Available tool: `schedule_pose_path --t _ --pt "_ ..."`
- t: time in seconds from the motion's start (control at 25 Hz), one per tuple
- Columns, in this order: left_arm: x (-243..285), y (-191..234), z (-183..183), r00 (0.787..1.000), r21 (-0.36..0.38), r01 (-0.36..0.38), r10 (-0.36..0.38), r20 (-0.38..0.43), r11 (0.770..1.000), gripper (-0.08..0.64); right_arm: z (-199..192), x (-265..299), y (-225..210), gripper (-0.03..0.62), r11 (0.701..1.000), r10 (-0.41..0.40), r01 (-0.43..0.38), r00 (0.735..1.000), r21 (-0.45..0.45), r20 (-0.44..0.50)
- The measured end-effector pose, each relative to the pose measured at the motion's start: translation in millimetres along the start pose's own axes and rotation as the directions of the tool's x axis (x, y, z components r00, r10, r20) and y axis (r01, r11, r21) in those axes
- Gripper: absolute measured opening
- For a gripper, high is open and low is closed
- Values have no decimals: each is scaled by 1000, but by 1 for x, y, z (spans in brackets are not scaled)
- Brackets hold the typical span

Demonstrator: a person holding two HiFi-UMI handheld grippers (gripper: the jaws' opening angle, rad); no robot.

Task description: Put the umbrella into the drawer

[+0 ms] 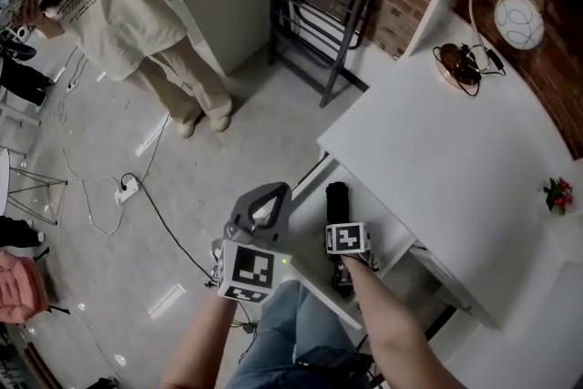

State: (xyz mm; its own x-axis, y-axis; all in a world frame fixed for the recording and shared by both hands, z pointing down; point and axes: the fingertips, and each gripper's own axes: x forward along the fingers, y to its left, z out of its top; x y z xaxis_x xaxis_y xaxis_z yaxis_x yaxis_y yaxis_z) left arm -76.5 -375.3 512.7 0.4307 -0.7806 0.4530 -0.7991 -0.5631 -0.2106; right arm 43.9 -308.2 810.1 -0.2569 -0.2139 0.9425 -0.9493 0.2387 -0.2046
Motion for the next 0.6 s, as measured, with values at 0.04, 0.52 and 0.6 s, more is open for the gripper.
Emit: schedule_pose_path --t 0.04,0.52,0.6 --pt "-2 1 -3 1000 7 5 -5 -6 1000 3 2 -3 1 277 1000 -11 11 1000 -7 14" --pt "-30 0 21 994 12 78 -78 77 997 3 21 -108 37 379 995 21 -7 990 -97 141" --pt "-34 -4 29 991 13 84 -85 100 996 3 32 -138 39 380 994 23 2 975 -111 219"
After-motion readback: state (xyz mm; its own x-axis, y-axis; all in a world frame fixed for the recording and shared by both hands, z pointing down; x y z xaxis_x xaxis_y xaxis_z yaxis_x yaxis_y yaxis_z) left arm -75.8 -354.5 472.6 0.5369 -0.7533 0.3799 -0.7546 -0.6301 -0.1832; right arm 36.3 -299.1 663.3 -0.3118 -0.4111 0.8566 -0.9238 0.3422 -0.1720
